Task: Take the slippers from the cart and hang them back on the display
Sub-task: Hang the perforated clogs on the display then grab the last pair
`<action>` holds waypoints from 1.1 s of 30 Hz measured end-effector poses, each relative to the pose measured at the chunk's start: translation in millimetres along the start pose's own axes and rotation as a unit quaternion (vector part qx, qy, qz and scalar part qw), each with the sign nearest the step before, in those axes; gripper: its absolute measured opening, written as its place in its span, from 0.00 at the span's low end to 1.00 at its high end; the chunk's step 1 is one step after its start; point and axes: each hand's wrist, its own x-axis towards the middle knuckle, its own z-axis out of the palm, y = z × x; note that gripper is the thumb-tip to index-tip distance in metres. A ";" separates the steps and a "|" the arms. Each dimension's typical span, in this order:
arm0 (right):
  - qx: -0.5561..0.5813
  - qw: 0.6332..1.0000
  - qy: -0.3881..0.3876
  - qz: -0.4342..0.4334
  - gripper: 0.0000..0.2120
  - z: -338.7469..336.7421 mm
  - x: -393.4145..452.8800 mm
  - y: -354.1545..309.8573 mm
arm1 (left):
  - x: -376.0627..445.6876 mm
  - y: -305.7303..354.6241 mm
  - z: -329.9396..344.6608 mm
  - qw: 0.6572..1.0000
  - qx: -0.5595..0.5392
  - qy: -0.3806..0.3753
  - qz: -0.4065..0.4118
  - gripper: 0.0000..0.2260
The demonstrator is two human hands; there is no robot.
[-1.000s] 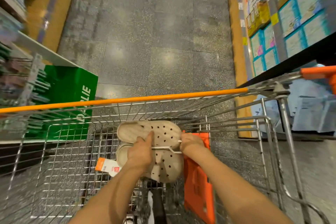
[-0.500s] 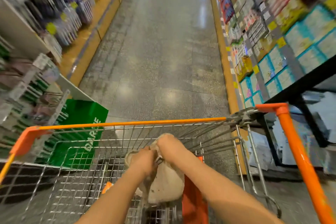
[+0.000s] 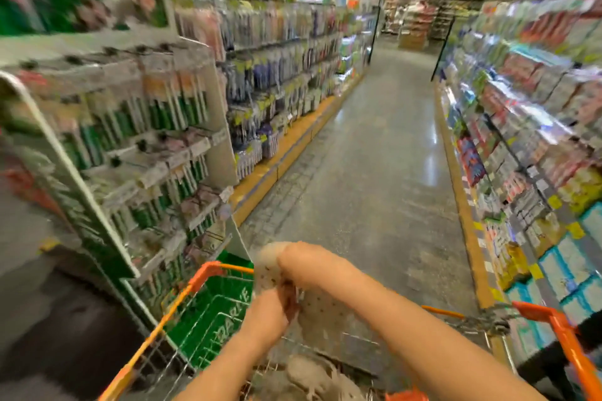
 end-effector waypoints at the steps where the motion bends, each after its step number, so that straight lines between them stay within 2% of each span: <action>1: -0.011 1.000 0.022 -0.016 0.13 -19.4 -1.3 -19.4 | -9.9 -7.3 -20.5 0.999 -0.033 0.030 -0.008 0.16; 3: -0.082 0.991 0.077 -0.066 0.15 -51.6 0.4 -61.2 | -33.2 -29.9 -60.5 0.993 -0.065 0.087 -0.051 0.13; 4: -0.105 0.981 0.131 -0.101 0.13 -66.2 2.0 -85.9 | -47.6 -43.2 -81.2 0.988 -0.070 0.115 -0.082 0.11; 6: -0.142 0.964 0.177 -0.140 0.07 -92.0 6.1 -140.7 | -81.5 -72.9 -123.7 0.974 -0.072 0.167 -0.132 0.11; 8: -0.109 0.955 0.214 -0.173 0.09 -113.2 16.0 -202.7 | -122.0 -103.2 -164.5 0.961 -0.057 0.207 -0.174 0.12; 10: -0.097 0.946 0.222 -0.215 0.11 -128.7 17.1 -264.4 | -168.4 -137.7 -197.0 0.934 -0.091 0.257 -0.231 0.12; 12: -0.087 0.928 0.253 -0.260 0.11 -141.5 14.6 -324.9 | -218.2 -170.8 -220.1 0.883 -0.187 0.329 -0.278 0.12; 14: -0.080 0.909 0.269 -0.309 0.11 -147.6 14.6 -383.2 | -270.4 -197.8 -236.7 0.808 -0.288 0.404 -0.317 0.13; 17: -0.081 0.883 0.277 -0.371 0.12 -152.5 10.1 -467.1 | -343.2 -226.0 -258.0 0.732 -0.350 0.488 -0.323 0.11; 20: -0.099 0.848 0.293 -0.431 0.12 -156.7 -1.1 -543.0 | -401.9 -248.3 -277.5 0.674 -0.330 0.559 -0.352 0.08; 21: -0.104 0.837 0.299 -0.447 0.12 -156.7 -3.5 -566.8 | -419.5 -257.0 -280.3 0.665 -0.307 0.579 -0.358 0.09; 23: -0.097 0.819 0.304 -0.477 0.12 -157.6 -7.9 -613.1 | -453.3 -271.6 -288.7 0.656 -0.233 0.600 -0.395 0.12; 26: -0.067 0.791 0.299 -0.529 0.11 -159.9 -13.6 -679.9 | -499.6 -298.1 -301.6 0.665 -0.147 0.586 -0.439 0.10; 27: -0.056 0.779 0.298 -0.549 0.10 -160.1 -15.4 -700.3 | -516.2 -309.6 -305.0 0.656 -0.113 0.590 -0.457 0.10; 29: -0.028 0.744 0.308 -0.592 0.09 -159.6 -14.9 -739.5 | -545.8 -322.8 -315.2 0.644 -0.051 0.570 -0.508 0.12; 33: 0.032 0.653 0.313 -0.689 0.04 -155.3 -6.7 -811.7 | -590.7 -351.7 -336.2 0.585 -0.003 0.565 -0.582 0.12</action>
